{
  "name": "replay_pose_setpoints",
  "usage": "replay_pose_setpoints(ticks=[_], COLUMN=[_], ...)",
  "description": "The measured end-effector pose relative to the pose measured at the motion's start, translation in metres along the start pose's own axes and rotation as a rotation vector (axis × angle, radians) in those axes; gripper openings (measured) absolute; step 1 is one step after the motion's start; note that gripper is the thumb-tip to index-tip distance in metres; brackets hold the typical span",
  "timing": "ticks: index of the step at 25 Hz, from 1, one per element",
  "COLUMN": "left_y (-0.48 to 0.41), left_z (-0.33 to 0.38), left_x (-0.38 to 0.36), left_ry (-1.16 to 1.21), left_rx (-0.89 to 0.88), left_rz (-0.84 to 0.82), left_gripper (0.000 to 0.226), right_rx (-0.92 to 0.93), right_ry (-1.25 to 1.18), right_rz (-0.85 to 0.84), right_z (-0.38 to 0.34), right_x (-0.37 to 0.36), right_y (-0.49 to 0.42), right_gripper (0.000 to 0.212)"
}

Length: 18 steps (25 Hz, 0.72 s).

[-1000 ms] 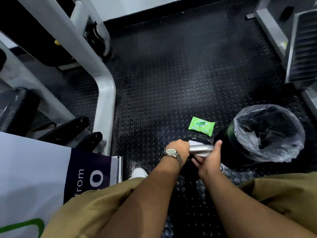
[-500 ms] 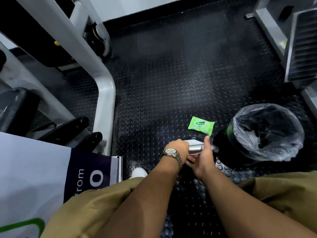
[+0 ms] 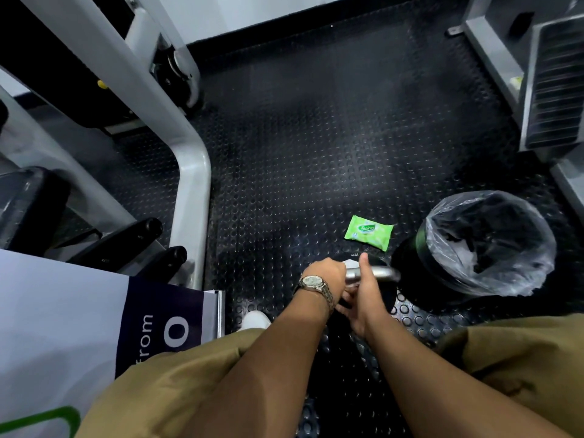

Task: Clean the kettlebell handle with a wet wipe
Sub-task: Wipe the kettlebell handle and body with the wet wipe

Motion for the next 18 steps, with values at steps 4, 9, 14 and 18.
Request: replay_pose_setpoints(ticks=[4, 9, 14, 18], left_y=[-0.002, -0.004, -0.004, -0.004], left_z=[-0.001, -0.004, -0.003, -0.002], left_x=[-0.002, -0.004, -0.006, -0.006], left_ry=[0.017, 0.056, 0.006, -0.002], left_rx=[0.007, 0.013, 0.009, 0.003], left_rz=[-0.015, -0.048, -0.011, -0.013], left_gripper=[0.026, 0.030, 0.026, 0.025], right_rx=[0.011, 0.072, -0.022, -0.051], right_ry=[-0.027, -0.450, -0.024, -0.010], right_rz=[0.042, 0.282, -0.035, -0.026], right_z=[-0.001, -0.019, -0.002, -0.007], right_x=[0.006, 0.027, 0.004, 0.011], right_y=[-0.005, -0.017, -0.003, -0.006], right_gripper=[0.078, 0.090, 0.070, 0.078])
Point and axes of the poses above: each hand's wrist, its own y-axis away from the middle knuckle, its own x-axis out of the back of the hand, z = x × y, the point moved 4 cm from there along -y, towards the middle knuckle, and after that the axes turned 11 degrees about -x, right-handed, at the moved point
